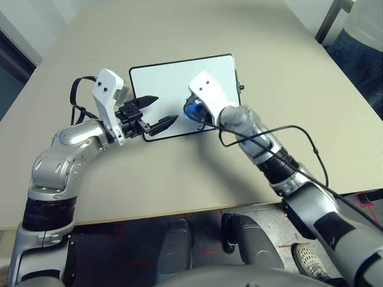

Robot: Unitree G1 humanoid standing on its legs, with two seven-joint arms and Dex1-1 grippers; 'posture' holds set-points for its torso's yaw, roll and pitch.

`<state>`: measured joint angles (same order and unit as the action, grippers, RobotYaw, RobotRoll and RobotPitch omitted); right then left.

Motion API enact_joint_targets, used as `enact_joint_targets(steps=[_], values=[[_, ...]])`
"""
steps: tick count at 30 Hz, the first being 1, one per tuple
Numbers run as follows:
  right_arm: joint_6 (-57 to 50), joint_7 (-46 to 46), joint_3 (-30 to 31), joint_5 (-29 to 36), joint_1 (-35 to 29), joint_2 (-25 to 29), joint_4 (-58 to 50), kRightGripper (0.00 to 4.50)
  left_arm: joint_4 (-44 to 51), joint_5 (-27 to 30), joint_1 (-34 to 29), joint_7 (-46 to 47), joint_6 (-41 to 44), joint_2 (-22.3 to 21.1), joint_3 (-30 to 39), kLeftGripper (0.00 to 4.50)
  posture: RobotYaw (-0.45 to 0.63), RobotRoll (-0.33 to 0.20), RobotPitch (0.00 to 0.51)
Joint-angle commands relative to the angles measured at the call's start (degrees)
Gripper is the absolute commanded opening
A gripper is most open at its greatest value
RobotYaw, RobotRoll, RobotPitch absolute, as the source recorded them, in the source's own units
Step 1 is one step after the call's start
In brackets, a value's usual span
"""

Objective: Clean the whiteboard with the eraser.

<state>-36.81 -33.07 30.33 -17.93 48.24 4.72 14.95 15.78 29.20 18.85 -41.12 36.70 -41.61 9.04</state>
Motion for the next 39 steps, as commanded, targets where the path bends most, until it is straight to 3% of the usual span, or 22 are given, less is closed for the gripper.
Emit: enact_joint_targets(steps=[1,13,19,31,39], values=[[-0.76,-0.28,1.65,-0.55,-1.73,-0.17,7.21,0.80,-0.29,-0.22,-0.32,-0.31,-0.35,-0.04,0.19,4.50,0.16,0.000,0.145],[-0.57,2.20,-5.48,0.80,7.36,-0.16,6.85,0.80,0.41,0.00,-0.77,0.05,0.12,-0.02,0.44,4.50,0.16,0.000,0.150],[-0.81,3.17,-7.10,0.97,8.45,-0.82,6.33,0.80,0.62,0.11,-0.87,0.22,0.14,0.15,0.27,4.50,0.15,0.000,0.151],[-2.14,-2.00,0.67,-0.72,1.17,-0.94,4.49,0.80,2.05,0.74,-0.96,0.75,1.66,-0.15,0.47,4.50,0.16,0.000,0.162],[-1.70,-3.47,1.92,-1.67,2.00,0.14,6.91,0.80,2.60,0.78,-1.12,1.03,2.22,0.08,0.45,4.50,0.16,0.000,0.167]])
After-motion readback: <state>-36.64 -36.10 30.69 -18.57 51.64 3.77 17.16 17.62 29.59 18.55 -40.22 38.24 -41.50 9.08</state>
